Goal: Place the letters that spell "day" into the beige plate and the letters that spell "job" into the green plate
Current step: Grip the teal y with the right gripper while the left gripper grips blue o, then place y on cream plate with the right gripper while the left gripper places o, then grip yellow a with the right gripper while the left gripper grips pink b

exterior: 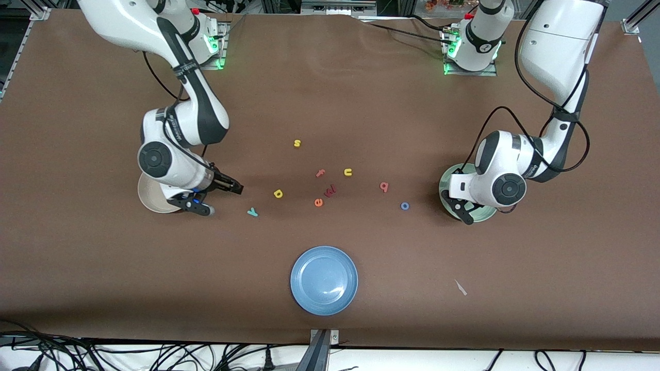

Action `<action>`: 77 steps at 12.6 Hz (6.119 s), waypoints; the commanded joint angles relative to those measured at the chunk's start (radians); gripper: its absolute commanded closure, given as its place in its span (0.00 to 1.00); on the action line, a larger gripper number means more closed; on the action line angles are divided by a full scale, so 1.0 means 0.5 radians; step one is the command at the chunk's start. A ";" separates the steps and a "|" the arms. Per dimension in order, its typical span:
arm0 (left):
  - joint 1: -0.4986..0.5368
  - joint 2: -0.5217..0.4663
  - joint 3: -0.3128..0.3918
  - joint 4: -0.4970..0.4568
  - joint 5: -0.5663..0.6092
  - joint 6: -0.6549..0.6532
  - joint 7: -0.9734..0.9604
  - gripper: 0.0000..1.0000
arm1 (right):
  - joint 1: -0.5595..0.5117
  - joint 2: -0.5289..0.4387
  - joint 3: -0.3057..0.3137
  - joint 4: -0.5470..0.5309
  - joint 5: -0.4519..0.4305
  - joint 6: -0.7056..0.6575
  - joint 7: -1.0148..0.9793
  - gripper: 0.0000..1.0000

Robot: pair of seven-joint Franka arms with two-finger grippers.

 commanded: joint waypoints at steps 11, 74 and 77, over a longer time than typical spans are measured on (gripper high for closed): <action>-0.305 -0.023 -0.205 0.349 -0.122 0.030 -1.747 0.00 | 0.144 0.406 0.001 0.354 -0.278 0.281 -1.363 0.00; -0.154 0.173 -0.542 0.089 0.010 0.521 -2.095 0.00 | 0.491 0.434 -0.106 0.229 0.302 0.497 1.149 0.17; -0.188 0.228 -0.542 0.089 0.199 0.586 -2.095 0.08 | 0.491 0.437 -0.106 0.232 0.290 0.494 1.122 0.45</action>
